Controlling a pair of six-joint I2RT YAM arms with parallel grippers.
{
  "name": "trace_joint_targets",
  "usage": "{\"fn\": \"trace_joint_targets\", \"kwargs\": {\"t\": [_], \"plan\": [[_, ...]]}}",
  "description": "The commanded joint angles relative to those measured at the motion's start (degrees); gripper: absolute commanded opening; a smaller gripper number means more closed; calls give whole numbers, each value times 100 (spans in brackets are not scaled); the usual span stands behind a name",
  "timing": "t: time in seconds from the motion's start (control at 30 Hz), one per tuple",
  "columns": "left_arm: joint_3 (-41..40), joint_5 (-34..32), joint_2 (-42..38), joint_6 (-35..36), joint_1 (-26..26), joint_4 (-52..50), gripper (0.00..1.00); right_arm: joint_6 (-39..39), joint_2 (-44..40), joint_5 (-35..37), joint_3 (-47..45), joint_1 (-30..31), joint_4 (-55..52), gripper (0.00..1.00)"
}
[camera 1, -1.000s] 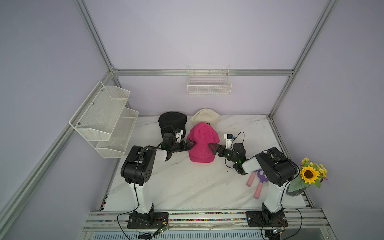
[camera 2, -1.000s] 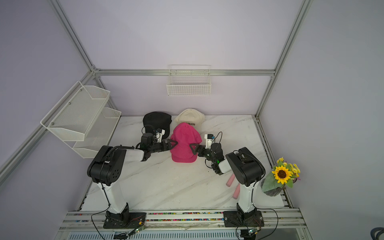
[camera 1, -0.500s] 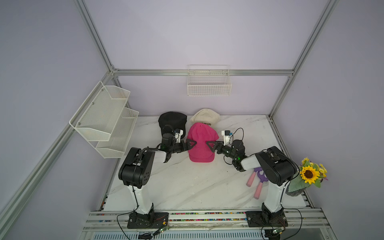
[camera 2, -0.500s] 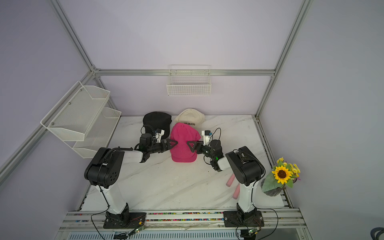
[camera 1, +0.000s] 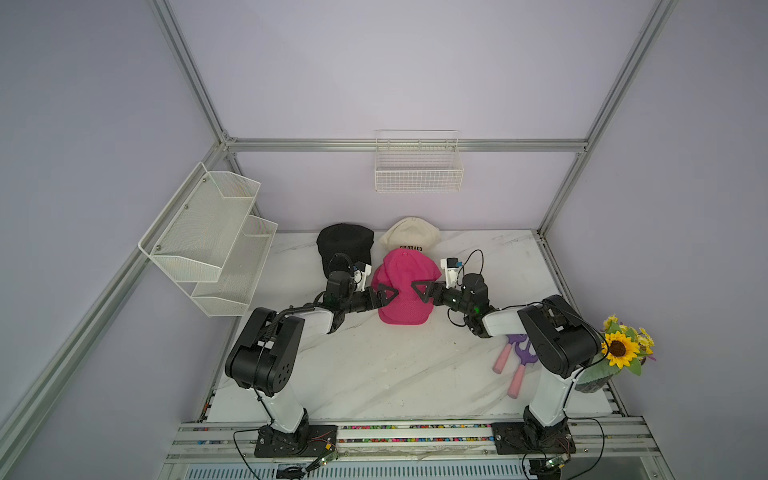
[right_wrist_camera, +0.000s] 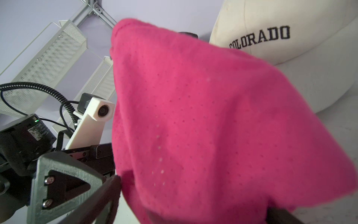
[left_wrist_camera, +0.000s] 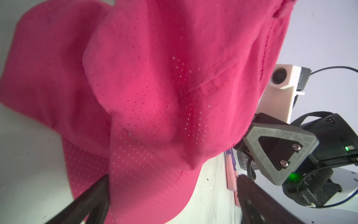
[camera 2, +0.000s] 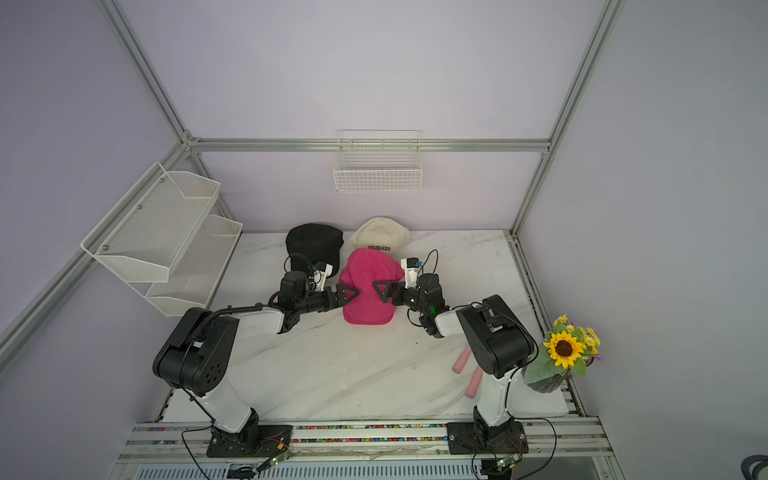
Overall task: Stack the baseball caps by color
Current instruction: Adjust the baseball cap at the center of the board.
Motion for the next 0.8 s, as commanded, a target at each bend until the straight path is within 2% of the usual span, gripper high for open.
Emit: {"fn": "trace_joint_targets", "kwargs": {"t": [0.0, 0.17, 0.27, 0.33, 0.47, 0.67, 0.77], "plan": [[-15, -352, -189, 354, -19, -318, 100, -147, -20, 137, 95, 15, -310, 95], [230, -1029, -6, 769, -18, -959, 100, -282, 198, 496, 298, 61, -553, 95], [352, -1207, 46, 788, -19, -1192, 100, -572, 427, 1053, 716, 307, -1304, 97], [379, -1199, 68, 840, -19, -1272, 100, -703, 466, 1475, 891, 551, -1625, 97], [368, -848, 202, 797, -31, -1101, 100, -662, 673, 1870, 1223, 841, -2098, 97], [375, -834, 268, 749, -49, -1149, 100, -270, 527, 2717, 1216, 956, -2324, 97], [369, -867, 138, 748, -54, -1262, 100, -532, 282, 2564, 1139, 977, -2288, 97]]}}
